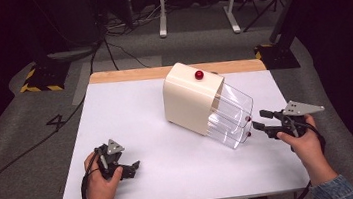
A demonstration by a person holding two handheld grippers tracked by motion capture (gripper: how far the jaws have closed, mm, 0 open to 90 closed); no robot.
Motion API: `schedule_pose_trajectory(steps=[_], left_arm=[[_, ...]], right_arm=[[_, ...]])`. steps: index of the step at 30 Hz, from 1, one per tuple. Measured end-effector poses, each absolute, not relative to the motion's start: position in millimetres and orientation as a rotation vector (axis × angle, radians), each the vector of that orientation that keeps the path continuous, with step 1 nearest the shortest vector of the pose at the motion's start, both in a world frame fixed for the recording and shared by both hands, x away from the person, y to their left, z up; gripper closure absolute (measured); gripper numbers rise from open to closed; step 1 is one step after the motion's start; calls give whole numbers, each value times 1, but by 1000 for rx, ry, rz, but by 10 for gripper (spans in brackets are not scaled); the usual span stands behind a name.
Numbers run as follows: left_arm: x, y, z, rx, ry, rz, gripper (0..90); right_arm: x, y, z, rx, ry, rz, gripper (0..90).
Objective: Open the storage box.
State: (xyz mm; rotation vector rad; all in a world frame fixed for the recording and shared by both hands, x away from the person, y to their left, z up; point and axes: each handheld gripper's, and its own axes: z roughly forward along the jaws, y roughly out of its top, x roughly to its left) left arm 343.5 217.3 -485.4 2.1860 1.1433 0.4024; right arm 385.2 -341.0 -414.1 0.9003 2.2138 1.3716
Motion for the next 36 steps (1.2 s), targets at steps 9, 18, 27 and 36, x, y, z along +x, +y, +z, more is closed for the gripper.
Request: schedule_pose_trajectory(steps=[9, 18, 27, 36], left_arm=[[343, 217, -485, 2185, 1142, 405, 4], [343, 217, -485, 2185, 1144, 403, 4], [343, 217, -485, 2185, 1144, 403, 4], [343, 217, -485, 2185, 1144, 403, 4]], right_arm=[[371, -372, -417, 1017, 2189, 1331, 361], [356, -395, -421, 1071, 2233, 1217, 326], [350, -410, -441, 1187, 2308, 1077, 288], [355, -405, -465, 1184, 2389, 962, 201]])
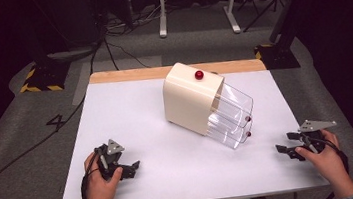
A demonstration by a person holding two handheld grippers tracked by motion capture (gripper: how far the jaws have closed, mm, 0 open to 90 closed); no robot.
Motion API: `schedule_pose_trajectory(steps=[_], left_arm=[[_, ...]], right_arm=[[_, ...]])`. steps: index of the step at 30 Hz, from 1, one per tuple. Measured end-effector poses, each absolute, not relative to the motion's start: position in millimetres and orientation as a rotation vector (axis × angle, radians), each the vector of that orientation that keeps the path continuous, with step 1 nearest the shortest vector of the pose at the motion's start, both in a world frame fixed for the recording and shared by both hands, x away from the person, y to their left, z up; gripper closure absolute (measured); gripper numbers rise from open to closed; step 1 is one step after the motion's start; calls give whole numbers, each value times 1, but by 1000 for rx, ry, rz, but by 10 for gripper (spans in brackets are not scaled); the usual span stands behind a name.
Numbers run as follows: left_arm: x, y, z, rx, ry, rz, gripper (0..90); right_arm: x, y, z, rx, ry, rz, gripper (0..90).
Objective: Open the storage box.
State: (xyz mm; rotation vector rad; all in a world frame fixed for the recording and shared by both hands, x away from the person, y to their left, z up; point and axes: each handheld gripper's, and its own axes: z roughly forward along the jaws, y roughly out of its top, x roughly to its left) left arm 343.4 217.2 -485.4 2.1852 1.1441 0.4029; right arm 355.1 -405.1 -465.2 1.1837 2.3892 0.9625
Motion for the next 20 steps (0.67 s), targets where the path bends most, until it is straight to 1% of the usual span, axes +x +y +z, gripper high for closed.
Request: schedule_pose_trajectory(steps=[1, 2, 9, 15, 20], left_arm=[[343, 217, -485, 2185, 1144, 403, 4], [343, 217, -485, 2185, 1144, 403, 4], [344, 217, -485, 2187, 1144, 400, 4], [344, 217, -485, 2187, 1144, 399, 4], [344, 217, -485, 2187, 1144, 400, 3]], right_arm=[[355, -405, -465, 1184, 2389, 962, 201], [357, -404, -473, 1117, 2422, 916, 133], [352, -409, -481, 1081, 2366, 995, 128], [351, -406, -482, 1089, 2331, 959, 60], [354, -408, -482, 1125, 2348, 968, 54]])
